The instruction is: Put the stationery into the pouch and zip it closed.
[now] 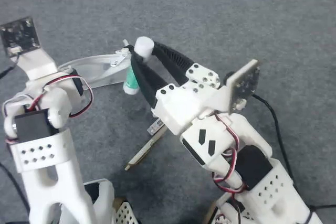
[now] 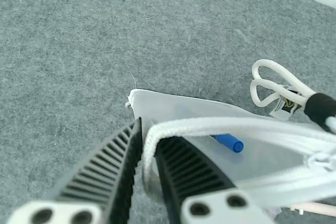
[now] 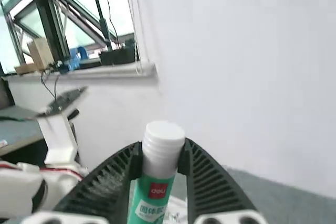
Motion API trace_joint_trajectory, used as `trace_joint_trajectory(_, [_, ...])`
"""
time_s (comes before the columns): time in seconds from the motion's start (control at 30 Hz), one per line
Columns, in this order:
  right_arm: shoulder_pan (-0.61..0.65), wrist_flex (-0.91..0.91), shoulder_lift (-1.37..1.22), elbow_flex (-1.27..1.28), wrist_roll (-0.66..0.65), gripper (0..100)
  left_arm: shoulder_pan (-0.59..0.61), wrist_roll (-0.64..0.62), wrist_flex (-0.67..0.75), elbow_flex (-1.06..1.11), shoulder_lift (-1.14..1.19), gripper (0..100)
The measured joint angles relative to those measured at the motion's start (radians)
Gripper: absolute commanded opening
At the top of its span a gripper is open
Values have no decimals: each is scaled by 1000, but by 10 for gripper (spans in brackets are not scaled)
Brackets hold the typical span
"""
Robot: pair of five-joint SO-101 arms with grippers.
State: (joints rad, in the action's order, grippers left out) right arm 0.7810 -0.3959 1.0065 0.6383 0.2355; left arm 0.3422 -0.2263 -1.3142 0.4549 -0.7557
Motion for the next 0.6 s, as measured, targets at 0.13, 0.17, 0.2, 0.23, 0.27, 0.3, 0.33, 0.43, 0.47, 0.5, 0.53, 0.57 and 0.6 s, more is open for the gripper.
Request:
trace_joint_trajectory(0.13, [2, 115, 0, 40, 0, 12, 0, 0, 0, 0, 0, 10])
trace_joint_trajectory(0.17, [2, 160, -2, 60, 0, 12, 0, 0, 0, 0, 0, 10])
trace_joint_trajectory(0.2, [2, 206, -3, 78, 0, 12, 0, 0, 0, 0, 0, 10])
trace_joint_trajectory(0.23, [0, 250, -3, 94, 0, 12, 0, 0, 0, 0, 0, 10])
trace_joint_trajectory(0.27, [0, 296, -8, 106, 0, 12, 0, 0, 0, 0, 0, 10])
trace_joint_trajectory(0.3, [-2, 341, -17, 118, 0, 12, 0, 0, 0, 0, 0, 10])
trace_joint_trajectory(0.33, [2, 381, -32, 126, 0, 12, 0, 0, 0, 0, 0, 10])
trace_joint_trajectory(0.43, [-2, 496, -95, 152, 0, 6, 0, 0, 0, 0, 0, 10])
trace_joint_trajectory(0.47, [0, 532, -115, 160, 0, 6, 0, 0, 0, 0, 0, 10])
trace_joint_trajectory(0.5, [6, 577, -135, 175, 0, 6, 0, 0, 0, 0, 0, 10])
trace_joint_trajectory(0.53, [18, 618, -157, 192, 0, 6, 0, 0, 0, 0, 0, 10])
trace_joint_trajectory(0.57, [32, 663, -178, 210, 0, 6, 0, 0, 0, 0, 0, 10])
trace_joint_trajectory(0.6, [49, 703, -203, 221, 0, 6, 0, 0, 0, 0, 0, 10])
